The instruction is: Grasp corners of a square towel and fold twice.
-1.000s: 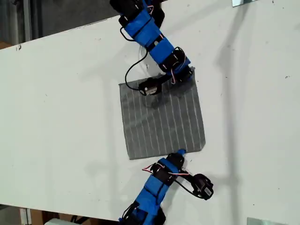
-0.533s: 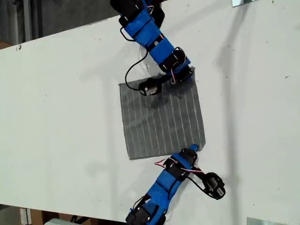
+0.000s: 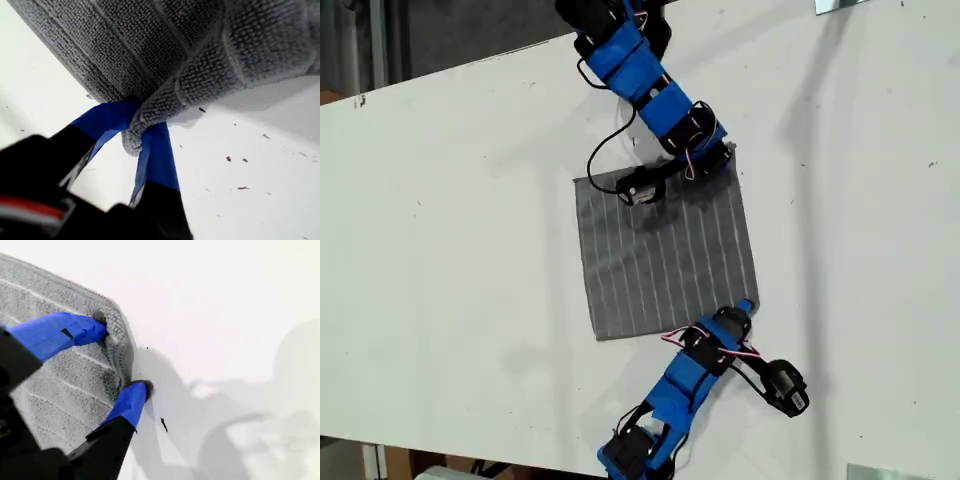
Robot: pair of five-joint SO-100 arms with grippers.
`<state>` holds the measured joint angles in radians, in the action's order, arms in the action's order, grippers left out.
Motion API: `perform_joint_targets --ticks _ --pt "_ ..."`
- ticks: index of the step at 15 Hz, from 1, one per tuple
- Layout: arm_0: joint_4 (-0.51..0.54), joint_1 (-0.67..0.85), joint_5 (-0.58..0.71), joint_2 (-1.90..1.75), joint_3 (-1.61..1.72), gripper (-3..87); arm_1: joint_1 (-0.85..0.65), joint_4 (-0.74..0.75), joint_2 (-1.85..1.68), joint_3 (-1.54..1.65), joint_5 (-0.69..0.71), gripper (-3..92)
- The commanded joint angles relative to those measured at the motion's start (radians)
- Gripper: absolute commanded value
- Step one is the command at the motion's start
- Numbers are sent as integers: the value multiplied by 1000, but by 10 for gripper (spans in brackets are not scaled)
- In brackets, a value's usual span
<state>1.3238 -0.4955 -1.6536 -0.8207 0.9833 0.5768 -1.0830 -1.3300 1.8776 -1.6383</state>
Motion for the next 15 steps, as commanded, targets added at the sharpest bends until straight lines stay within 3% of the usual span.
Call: perform_joint_targets --ticks 1,2,3,7,11,15 --pt "-34 -12 -6 0 -28 220 20 -12 8 -6 0 -1" --pt "-46 -15 12 3 -28 195 20 -17 8 -14 0 -1" --pt "-54 -15 20 5 -29 -1 20 -23 8 -26 3 -1" --pt "-46 -14 67 -38 -60 -1 14 -192 37 -218 17 -1" --pt "-41 18 195 -160 -112 -1 -12 -402 23 -518 83 -1" --pt "12 64 336 -417 -89 -1 -138 -446 -160 -572 224 -1"
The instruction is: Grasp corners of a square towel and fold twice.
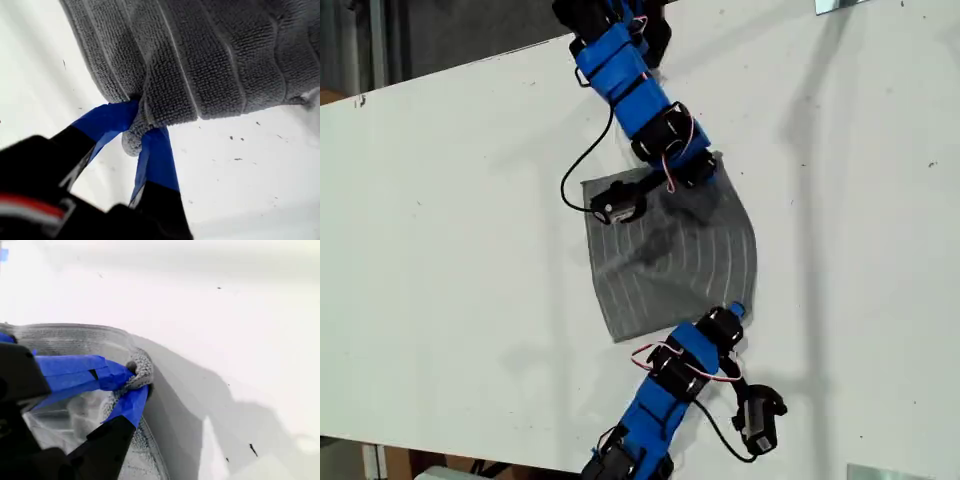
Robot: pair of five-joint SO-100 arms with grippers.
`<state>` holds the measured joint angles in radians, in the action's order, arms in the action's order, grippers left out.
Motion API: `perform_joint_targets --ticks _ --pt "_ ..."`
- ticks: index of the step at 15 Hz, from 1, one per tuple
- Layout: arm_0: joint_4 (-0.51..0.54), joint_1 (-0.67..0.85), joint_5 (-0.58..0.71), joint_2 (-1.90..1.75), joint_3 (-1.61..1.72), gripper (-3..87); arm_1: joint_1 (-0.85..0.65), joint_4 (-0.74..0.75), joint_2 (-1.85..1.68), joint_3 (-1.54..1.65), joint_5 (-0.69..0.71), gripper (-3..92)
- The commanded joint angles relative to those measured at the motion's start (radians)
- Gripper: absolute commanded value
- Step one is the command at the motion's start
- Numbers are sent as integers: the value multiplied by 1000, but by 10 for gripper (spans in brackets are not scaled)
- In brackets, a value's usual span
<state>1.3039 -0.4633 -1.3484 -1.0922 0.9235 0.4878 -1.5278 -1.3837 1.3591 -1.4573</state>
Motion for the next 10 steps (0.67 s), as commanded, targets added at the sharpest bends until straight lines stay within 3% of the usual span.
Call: perform_joint_targets --ticks 1,6,10 --pt "64 54 41 -213 -3 -1 -94 -2 -144 -40 72 -1" --pt "75 235 58 -577 350 -1 -344 55 -489 170 206 -1" --pt "38 425 75 -764 623 -1 -574 101 -551 175 327 -1"
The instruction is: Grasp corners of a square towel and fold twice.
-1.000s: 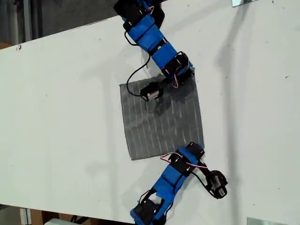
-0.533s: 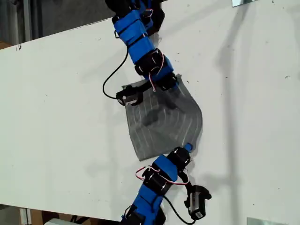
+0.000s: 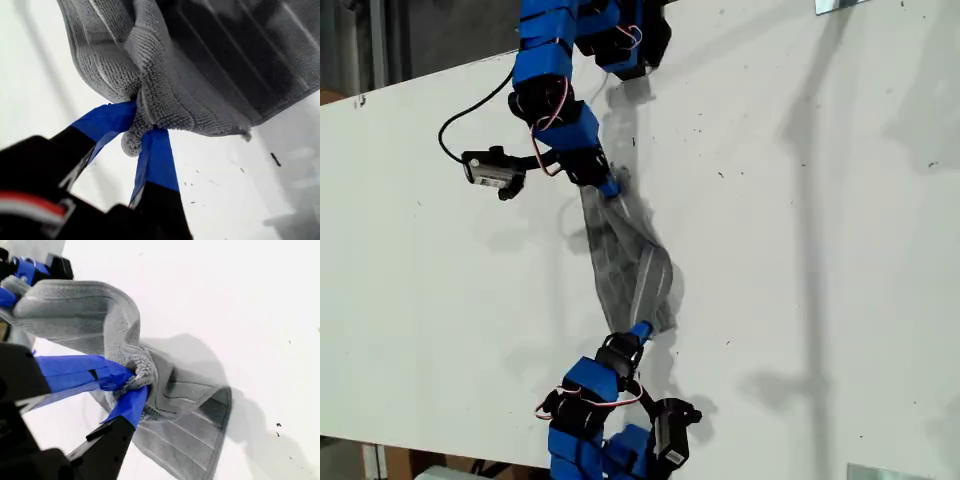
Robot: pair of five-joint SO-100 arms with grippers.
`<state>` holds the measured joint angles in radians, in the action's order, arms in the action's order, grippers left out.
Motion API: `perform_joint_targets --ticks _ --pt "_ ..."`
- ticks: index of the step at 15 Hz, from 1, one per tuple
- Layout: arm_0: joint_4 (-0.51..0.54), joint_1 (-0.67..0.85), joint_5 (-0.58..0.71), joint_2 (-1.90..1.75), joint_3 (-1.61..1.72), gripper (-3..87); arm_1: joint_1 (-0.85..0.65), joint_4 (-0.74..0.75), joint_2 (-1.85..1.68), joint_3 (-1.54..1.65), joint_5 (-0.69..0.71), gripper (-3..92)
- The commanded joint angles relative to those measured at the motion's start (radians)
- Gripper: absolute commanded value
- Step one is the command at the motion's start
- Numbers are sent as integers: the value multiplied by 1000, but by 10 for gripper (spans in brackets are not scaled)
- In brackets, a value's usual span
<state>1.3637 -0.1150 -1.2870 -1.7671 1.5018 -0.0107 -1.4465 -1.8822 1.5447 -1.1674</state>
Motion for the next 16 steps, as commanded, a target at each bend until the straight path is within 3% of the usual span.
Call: perform_joint_targets --ticks 1,7,9,16 --pt "-31 135 28 -130 97 -1 -130 25 -49 -11 61 -1" --pt "-25 439 110 -265 278 -1 -466 114 26 0 173 -1" --pt "-17 472 129 -262 279 -1 -532 123 43 3 189 -1" --pt "-186 410 46 -281 500 -1 -474 181 175 100 198 -1"
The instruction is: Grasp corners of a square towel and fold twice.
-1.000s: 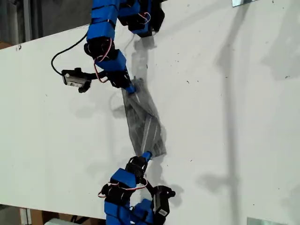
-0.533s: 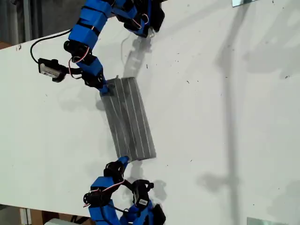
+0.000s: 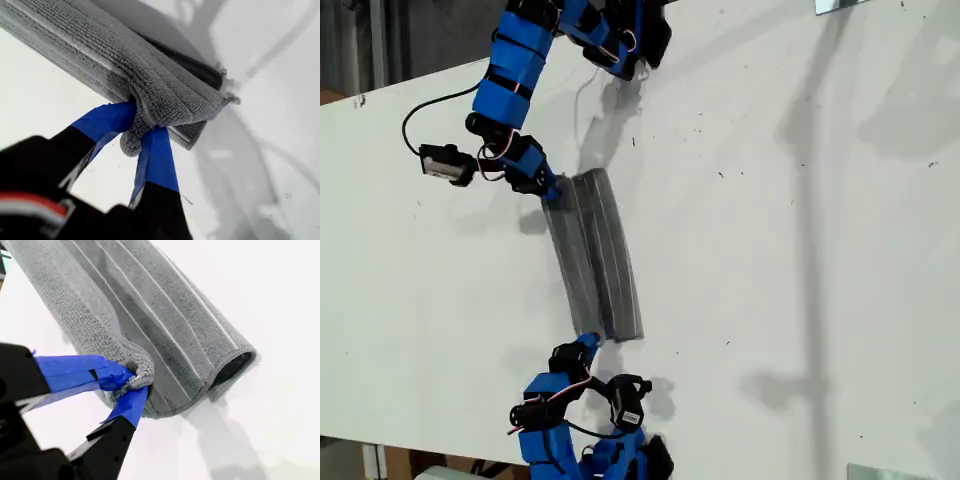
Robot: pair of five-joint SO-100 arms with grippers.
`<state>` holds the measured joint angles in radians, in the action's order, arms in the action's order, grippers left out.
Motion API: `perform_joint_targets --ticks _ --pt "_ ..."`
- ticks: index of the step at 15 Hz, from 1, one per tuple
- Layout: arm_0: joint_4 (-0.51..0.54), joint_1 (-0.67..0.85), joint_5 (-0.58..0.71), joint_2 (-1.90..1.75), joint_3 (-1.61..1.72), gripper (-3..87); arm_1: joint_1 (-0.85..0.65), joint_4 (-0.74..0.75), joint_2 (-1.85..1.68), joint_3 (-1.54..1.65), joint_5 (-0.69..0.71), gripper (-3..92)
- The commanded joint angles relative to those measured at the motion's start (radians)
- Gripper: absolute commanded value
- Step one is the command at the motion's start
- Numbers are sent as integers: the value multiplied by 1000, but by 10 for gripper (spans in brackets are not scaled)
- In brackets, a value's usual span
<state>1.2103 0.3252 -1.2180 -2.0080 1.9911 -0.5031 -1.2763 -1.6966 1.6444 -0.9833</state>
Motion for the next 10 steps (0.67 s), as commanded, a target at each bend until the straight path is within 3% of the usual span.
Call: perform_joint_targets --ticks 1,5,10 --pt "-55 -51 -35 -40 31 -1 40 14 -12 32 14 -1" --pt "-118 -129 -77 34 58 -1 60 52 -49 189 14 -1" --pt "-311 -187 -156 40 207 -1 87 149 -106 374 -15 -1"
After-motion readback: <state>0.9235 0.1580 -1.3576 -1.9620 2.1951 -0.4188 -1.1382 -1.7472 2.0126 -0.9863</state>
